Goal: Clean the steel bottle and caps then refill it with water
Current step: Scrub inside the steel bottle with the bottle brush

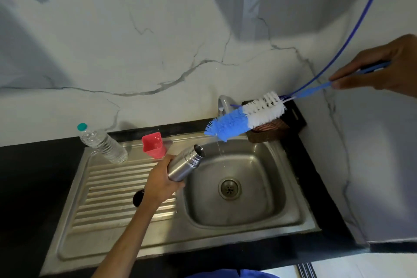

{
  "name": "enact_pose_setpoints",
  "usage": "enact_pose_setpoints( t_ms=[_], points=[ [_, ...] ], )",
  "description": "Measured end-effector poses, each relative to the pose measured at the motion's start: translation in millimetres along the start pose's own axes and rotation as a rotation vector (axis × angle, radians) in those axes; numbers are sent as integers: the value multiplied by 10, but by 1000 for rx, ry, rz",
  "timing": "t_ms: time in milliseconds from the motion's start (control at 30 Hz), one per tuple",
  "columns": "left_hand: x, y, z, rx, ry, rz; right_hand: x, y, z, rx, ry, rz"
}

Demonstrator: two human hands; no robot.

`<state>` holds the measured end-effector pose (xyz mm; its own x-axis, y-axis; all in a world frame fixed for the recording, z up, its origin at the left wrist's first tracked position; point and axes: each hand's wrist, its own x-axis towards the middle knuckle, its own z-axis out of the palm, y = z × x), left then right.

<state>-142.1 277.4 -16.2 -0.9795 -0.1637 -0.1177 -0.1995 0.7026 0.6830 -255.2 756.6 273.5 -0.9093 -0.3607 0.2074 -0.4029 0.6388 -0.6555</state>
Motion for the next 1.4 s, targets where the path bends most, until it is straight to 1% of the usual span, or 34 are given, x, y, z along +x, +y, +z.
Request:
enact_pose_setpoints(
  t_ms=[67,200,333,533,933,1067,1233,1300,1400],
  points=[
    [97,177,56,-8,-7,40,-63,105,-38,48,27,35],
    [214,399,174,-32,6,91,-153,229,-80,80,27,49],
    [264,507,261,-51,8,111,-173,315,-124,112,11,80],
    [286,586,321,-92,24,131,-156,429,-105,93,-10,51],
    [241,589,288,-1,63,155,-106,498,-115,96,-52,6],
    [227,598,270,108,32,164,-74,483,-73,111,-79,3],
    [183,621,252,224,11,183,-98,407,76,163,-52,6],
    [164,599,244,193,3,180,-115,394,122,180,-50,5],
    [152,566,217,59,47,161,-148,370,209,222,-29,29]
  ],
)
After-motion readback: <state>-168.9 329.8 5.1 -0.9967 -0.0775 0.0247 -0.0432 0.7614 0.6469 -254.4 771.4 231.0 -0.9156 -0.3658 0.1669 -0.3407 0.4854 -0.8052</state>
